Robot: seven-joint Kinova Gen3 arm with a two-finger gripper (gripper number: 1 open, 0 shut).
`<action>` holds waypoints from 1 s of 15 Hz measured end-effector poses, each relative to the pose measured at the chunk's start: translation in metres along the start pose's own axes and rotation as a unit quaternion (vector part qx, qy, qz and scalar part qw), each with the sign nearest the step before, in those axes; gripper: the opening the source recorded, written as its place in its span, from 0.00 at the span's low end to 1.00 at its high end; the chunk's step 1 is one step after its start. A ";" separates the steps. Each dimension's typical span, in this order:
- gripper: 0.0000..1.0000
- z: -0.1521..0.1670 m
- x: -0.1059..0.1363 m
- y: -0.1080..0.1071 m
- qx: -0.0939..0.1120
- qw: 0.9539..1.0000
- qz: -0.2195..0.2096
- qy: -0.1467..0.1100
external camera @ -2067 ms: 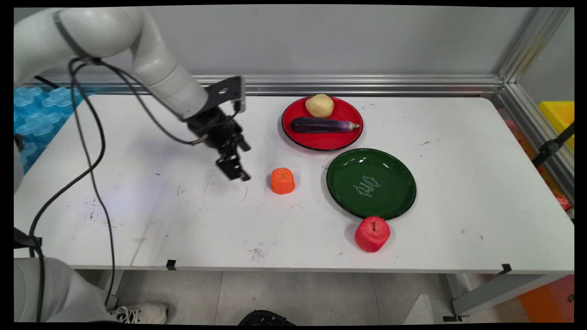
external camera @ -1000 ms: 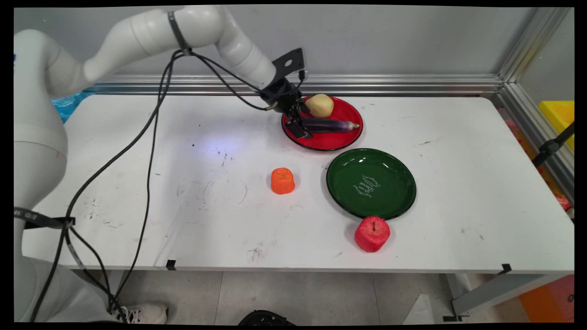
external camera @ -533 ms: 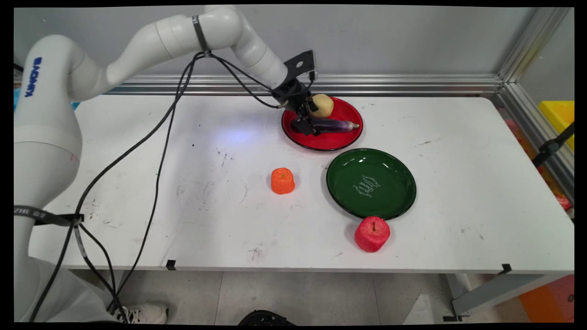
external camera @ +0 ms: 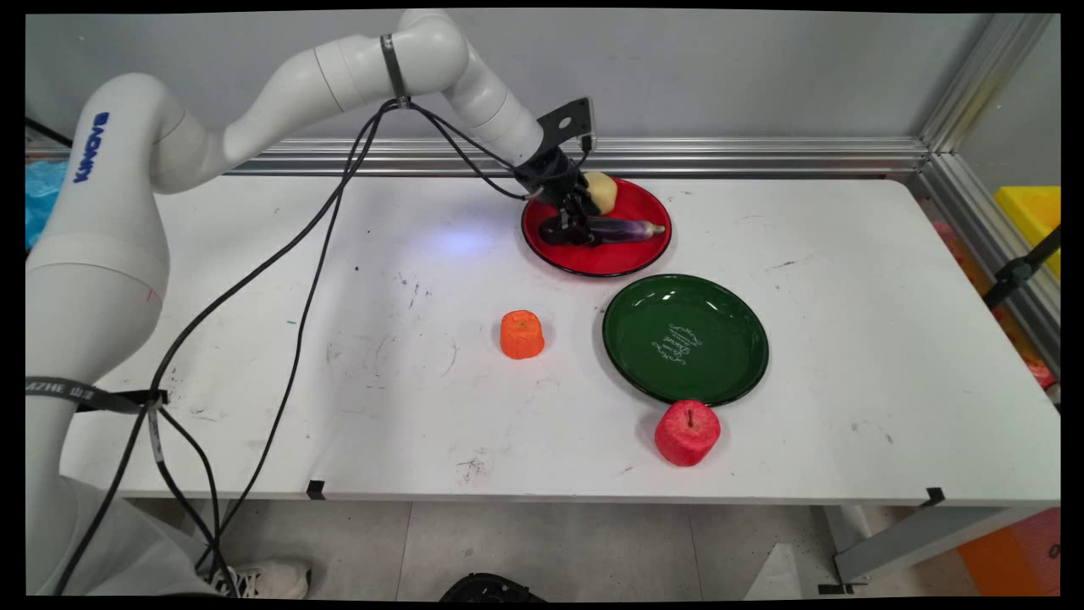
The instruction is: Pick up the eggplant from the red plate, then place the picked object on the table
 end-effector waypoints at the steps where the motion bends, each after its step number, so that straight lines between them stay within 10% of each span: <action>1: 0.00 0.001 0.000 -0.001 -0.001 1.000 0.001 0.000; 15: 0.00 -0.028 0.022 0.012 -0.001 1.000 -0.003 0.006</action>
